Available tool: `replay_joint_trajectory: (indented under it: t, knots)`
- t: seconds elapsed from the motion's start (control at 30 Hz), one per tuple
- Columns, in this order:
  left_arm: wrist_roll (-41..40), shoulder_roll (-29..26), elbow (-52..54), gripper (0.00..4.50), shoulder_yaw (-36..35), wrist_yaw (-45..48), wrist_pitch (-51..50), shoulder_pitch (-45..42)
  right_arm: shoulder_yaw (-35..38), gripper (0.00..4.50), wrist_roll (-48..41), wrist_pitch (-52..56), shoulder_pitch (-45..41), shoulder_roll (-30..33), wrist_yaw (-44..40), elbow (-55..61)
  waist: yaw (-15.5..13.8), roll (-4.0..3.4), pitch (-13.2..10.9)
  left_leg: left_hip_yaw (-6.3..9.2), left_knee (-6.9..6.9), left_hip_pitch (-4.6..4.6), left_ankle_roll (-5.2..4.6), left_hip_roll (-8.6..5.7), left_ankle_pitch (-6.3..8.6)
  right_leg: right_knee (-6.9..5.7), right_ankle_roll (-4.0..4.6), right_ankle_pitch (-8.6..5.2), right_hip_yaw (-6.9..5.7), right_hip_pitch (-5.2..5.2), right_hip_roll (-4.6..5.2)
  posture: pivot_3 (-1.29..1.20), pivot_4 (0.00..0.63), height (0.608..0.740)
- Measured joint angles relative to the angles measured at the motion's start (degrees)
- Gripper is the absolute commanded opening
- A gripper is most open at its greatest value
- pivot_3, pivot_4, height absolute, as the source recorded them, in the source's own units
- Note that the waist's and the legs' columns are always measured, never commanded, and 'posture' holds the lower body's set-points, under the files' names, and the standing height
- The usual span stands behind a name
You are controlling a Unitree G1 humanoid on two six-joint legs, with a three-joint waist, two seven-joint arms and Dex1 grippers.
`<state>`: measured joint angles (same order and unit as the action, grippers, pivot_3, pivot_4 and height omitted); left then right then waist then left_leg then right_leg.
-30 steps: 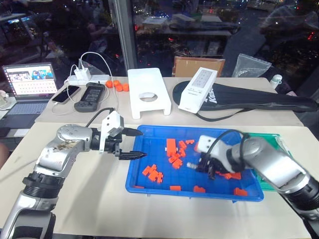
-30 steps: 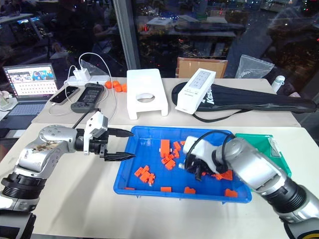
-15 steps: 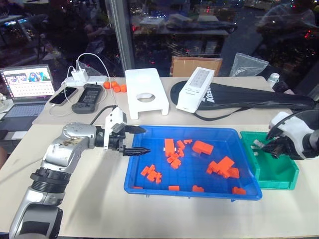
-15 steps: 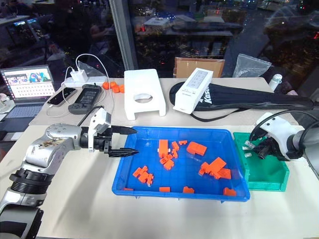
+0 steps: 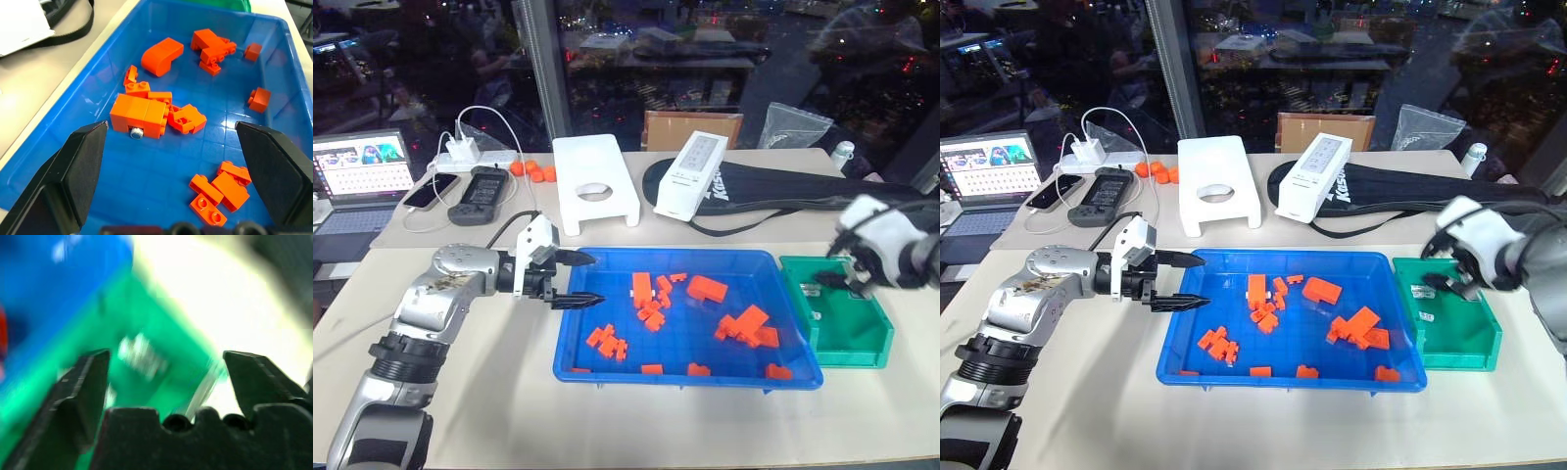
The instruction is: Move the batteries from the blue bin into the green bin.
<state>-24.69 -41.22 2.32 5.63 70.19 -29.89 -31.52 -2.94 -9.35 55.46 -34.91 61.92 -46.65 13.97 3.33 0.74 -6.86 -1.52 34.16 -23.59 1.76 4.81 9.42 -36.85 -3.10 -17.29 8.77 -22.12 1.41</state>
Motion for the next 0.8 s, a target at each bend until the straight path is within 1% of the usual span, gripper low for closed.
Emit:
replay_joint_trajectory:
  t: [0.03,0.07,0.1,0.13,0.17,0.23,0.33,0.47,0.63,0.8]
  knots:
    - [0.0,-0.1,0.4,4.50,0.0,0.0,0.0,0.1,-0.5,4.16,-1.2,2.1,-2.1,-4.3,1.2,2.2,0.0,0.03,0.0,0.06,-0.05,0.02,0.00,0.00,0.00,-0.03,0.01,0.00,-0.02,0.01,-0.03,0.00,0.150,0.722]
    - [0.0,-0.1,0.5,4.50,0.0,0.0,0.0,0.1,-0.8,4.16,-2.0,3.5,-2.9,-7.2,2.0,3.6,-0.1,0.05,0.0,0.09,-0.03,0.00,0.00,0.00,0.00,-0.05,0.02,0.00,-0.04,0.01,-0.04,0.00,0.150,0.722]
    - [0.0,-0.2,0.7,4.50,0.0,0.0,0.0,0.1,-1.3,4.16,-3.3,5.8,-3.4,-11.1,3.2,5.4,-0.3,0.04,0.0,0.10,-0.03,-0.07,0.00,-0.01,0.00,-0.05,0.03,0.01,-0.05,-0.02,-0.03,0.00,0.150,0.722]
    - [0.0,-0.3,0.7,4.50,-0.1,0.0,0.0,0.2,-1.5,4.16,-3.5,6.9,-3.5,-12.8,3.8,5.9,-0.5,0.04,0.0,0.10,-0.02,-0.09,0.00,-0.01,0.00,-0.05,0.06,0.02,-0.05,-0.03,-0.02,0.00,0.150,0.722]
    - [0.0,-0.8,0.7,4.50,-0.1,0.0,0.0,0.4,-2.9,4.16,-4.6,9.4,-3.5,-17.1,5.4,7.2,-0.9,0.04,0.0,0.10,0.00,-0.17,0.00,-0.02,0.00,-0.03,0.30,0.17,-0.06,-0.07,-0.01,0.00,0.150,0.722]
    - [0.1,-1.5,0.7,4.50,-0.2,-0.1,-0.1,0.6,-5.2,4.16,-6.0,13.3,-3.4,-24.6,8.1,9.8,-1.3,0.04,0.0,0.11,0.04,-0.24,0.00,-0.03,0.00,-0.05,0.33,0.18,-0.09,-0.10,0.01,0.00,0.150,0.722]
    - [0.0,-1.8,0.7,4.50,-0.2,-0.1,-0.2,0.6,-9.0,4.16,-6.8,15.9,-2.3,-31.1,12.0,12.6,-2.2,0.06,0.0,0.11,0.13,-0.27,0.00,-0.05,0.00,-0.03,0.32,0.17,-0.11,-0.08,0.03,0.00,0.150,0.722]
    - [0.0,-2.0,0.7,4.50,-0.2,-0.1,-0.2,0.6,-11.3,4.16,-4.7,16.5,-1.5,-37.4,18.6,11.2,-2.5,0.09,0.0,0.11,0.21,-0.26,0.01,-0.05,-0.01,-0.13,0.23,0.12,-0.11,-0.07,0.01,0.00,0.150,0.722]
    - [0.5,-2.0,0.7,4.50,-0.2,-0.4,0.0,0.6,-11.4,4.16,-4.5,18.4,0.6,-43.4,22.6,9.0,-2.4,0.12,0.1,0.11,0.19,-0.25,0.00,-0.04,-0.01,-0.18,0.25,0.13,-0.10,-0.09,-0.01,0.00,0.150,0.722]
    - [-0.3,-1.9,0.9,4.50,-1.3,-1.0,-0.4,0.5,-12.4,4.16,-3.0,17.8,1.1,-44.4,25.6,5.5,-2.2,0.13,0.1,0.11,0.17,-0.25,0.00,-0.04,-0.01,-0.18,0.25,0.12,-0.11,-0.09,-0.01,0.00,0.150,0.722]
